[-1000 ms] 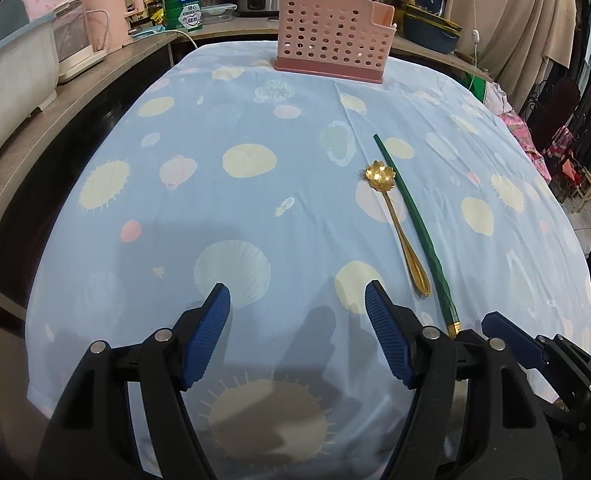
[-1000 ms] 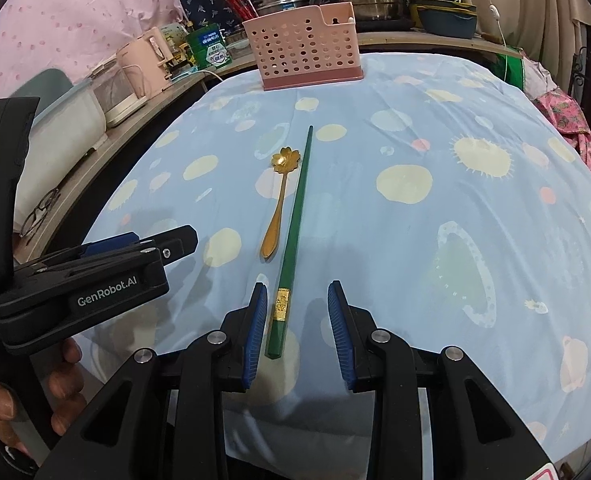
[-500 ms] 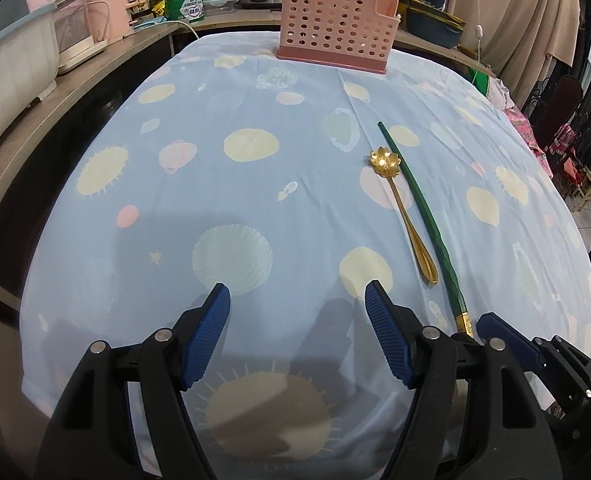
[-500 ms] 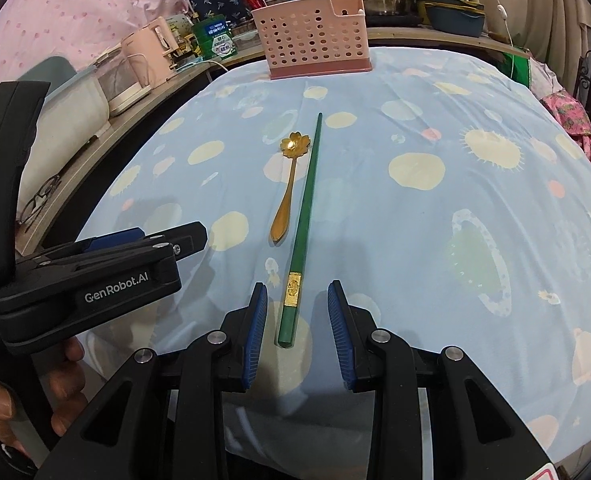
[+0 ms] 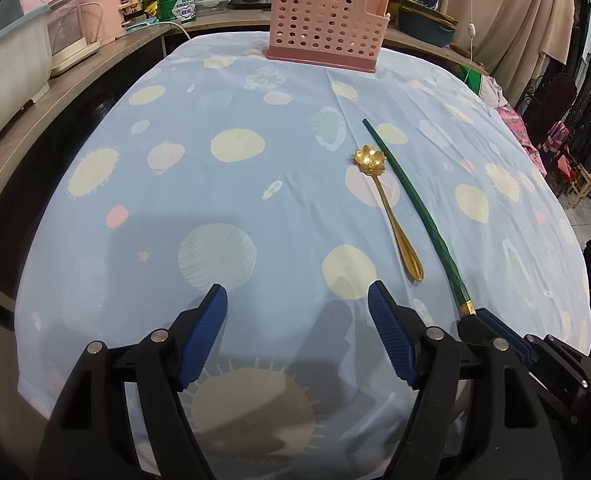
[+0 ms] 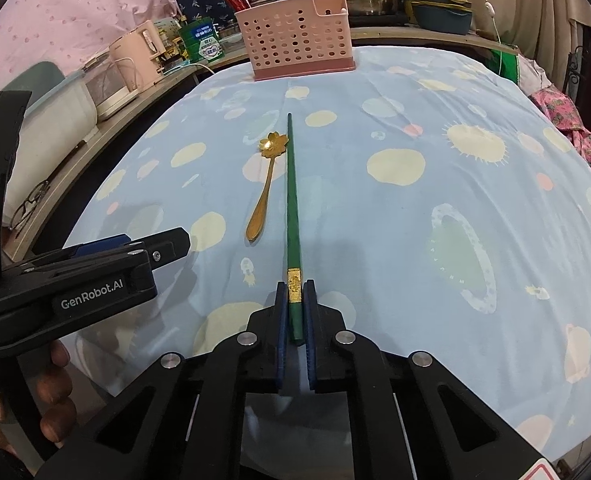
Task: Organize utensils
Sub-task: 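Grasp the green chopstick with the right tool while the left tool grasps the gold spoon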
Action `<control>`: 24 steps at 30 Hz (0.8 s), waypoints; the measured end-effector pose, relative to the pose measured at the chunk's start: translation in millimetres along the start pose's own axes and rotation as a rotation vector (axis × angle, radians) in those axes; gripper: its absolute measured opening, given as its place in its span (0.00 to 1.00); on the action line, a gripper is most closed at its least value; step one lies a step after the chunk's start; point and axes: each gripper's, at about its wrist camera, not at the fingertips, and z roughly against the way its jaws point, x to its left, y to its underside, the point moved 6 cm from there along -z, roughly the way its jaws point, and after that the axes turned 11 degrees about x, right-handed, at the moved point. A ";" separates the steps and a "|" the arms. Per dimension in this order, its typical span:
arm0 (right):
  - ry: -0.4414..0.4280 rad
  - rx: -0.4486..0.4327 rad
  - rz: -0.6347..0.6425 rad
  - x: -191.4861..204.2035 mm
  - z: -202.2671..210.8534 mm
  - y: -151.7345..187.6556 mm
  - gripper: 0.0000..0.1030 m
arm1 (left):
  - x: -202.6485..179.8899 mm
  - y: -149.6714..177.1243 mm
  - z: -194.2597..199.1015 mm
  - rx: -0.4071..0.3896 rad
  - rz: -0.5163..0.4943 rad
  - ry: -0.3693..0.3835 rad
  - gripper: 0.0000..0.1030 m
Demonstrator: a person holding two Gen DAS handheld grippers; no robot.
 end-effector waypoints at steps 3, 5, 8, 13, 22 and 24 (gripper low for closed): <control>0.003 -0.008 -0.020 -6.3 1.9 -1.8 0.07 | -8.1 -2.9 1.4 -0.004 -0.014 0.014 0.70; 0.003 -0.011 -0.037 -11.5 3.0 -3.1 0.07 | -15.5 -5.1 0.6 0.000 -0.023 0.035 0.71; 0.007 -0.018 -0.058 -19.9 4.9 -5.1 0.07 | -28.8 -8.7 -1.8 0.002 -0.040 0.066 0.71; 0.008 -0.024 -0.089 -29.4 6.4 -7.3 0.07 | -46.3 -15.1 -14.2 0.005 -0.073 0.064 0.70; 0.000 -0.019 -0.099 -31.8 3.3 -6.8 0.07 | -42.5 -17.0 -22.3 0.004 -0.086 0.008 0.42; -0.003 -0.019 -0.099 -31.2 2.7 -6.3 0.07 | -40.2 -16.8 -20.6 0.006 -0.078 0.025 0.19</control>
